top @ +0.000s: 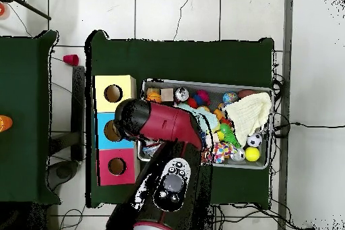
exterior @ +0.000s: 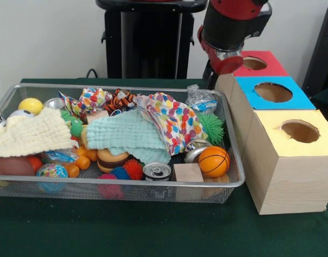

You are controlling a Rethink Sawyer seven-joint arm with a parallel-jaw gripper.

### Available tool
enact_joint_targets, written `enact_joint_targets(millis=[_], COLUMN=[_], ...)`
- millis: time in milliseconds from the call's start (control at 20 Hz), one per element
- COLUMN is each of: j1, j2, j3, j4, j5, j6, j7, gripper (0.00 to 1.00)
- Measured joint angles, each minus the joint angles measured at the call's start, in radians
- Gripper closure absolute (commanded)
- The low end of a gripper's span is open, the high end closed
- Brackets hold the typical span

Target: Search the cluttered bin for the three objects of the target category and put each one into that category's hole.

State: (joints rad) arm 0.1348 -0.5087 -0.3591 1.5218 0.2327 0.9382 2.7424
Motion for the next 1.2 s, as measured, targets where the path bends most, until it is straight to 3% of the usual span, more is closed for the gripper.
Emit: enact_joint_targets(millis=[250, 750, 1200], j1=[0.005, 0.122, 0.143], j2=[-0.026, -0.026, 0.031], j3=[-0.003, -0.040, -0.063], j4=[0.000, 0.042, 0.116], j5=[-0.007, -0.034, -0.034], j6=[-0.006, -0.095, -0.203], j7=[0.000, 0.000, 0.000], gripper=[0.00, 0.00, 0.00])
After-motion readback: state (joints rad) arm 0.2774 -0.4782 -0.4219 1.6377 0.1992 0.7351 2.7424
